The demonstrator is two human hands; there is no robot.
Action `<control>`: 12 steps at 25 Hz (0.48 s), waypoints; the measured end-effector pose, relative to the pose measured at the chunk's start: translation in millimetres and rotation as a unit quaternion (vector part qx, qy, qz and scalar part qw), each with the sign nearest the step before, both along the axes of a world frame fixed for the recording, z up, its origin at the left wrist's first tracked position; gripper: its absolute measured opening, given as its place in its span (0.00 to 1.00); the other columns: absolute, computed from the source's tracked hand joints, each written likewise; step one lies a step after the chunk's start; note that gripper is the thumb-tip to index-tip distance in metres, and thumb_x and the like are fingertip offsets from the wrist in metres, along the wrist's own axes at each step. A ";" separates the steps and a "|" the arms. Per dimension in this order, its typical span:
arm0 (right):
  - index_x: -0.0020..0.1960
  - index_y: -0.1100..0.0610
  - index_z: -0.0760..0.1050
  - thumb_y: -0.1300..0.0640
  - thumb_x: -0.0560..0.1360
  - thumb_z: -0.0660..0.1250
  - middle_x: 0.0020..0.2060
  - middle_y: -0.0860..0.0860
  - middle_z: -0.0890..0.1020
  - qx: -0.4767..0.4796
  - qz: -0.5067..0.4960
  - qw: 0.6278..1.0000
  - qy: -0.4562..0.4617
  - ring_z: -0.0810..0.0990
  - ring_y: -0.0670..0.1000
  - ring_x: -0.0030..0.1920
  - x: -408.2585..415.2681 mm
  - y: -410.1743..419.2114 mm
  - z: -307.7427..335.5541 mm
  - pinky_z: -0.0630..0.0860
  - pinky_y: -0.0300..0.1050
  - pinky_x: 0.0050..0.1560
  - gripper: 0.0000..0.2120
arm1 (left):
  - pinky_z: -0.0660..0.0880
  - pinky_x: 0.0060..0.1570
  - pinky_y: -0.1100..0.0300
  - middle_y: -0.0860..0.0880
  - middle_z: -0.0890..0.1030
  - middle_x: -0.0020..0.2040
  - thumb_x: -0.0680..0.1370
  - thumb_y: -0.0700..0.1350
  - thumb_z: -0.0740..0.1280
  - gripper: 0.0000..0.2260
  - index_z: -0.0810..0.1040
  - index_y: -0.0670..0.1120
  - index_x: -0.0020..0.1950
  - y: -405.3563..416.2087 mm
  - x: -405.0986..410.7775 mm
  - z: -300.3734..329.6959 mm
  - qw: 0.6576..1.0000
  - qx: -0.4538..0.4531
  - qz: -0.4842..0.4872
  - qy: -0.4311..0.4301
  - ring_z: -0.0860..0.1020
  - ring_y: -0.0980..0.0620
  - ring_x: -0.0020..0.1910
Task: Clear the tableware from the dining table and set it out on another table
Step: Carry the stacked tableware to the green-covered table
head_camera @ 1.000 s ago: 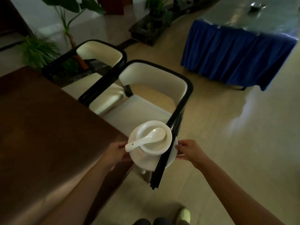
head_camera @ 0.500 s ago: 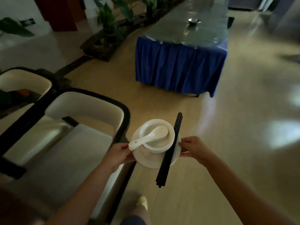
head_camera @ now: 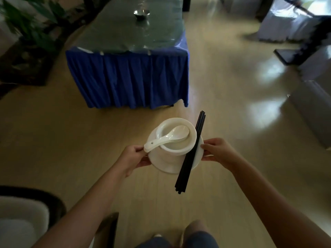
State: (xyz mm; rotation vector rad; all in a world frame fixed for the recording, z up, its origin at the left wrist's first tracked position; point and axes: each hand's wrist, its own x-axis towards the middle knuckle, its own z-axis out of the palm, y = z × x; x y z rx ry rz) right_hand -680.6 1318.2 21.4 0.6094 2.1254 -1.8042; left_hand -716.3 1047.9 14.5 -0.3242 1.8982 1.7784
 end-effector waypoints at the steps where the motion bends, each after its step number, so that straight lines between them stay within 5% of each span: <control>1: 0.48 0.67 0.78 0.67 0.76 0.61 0.36 0.58 0.81 -0.002 -0.008 1.000 -0.003 0.82 0.49 0.33 -19.7 16.8 -2.0 0.80 0.39 0.31 0.07 | 0.80 0.33 0.62 0.45 0.83 0.40 0.76 0.37 0.65 0.05 0.80 0.42 0.45 17.3 -23.3 -1.4 1.000 0.000 -0.012 0.001 0.83 0.53 0.33; 12: 0.44 0.66 0.78 0.67 0.75 0.61 0.34 0.58 0.80 0.001 0.018 1.000 -0.001 0.81 0.51 0.34 -320.1 232.3 8.1 0.82 0.39 0.34 0.07 | 0.80 0.32 0.63 0.51 0.84 0.29 0.77 0.37 0.63 0.09 0.80 0.43 0.40 236.1 -305.7 0.2 1.000 0.012 0.007 0.014 0.83 0.55 0.30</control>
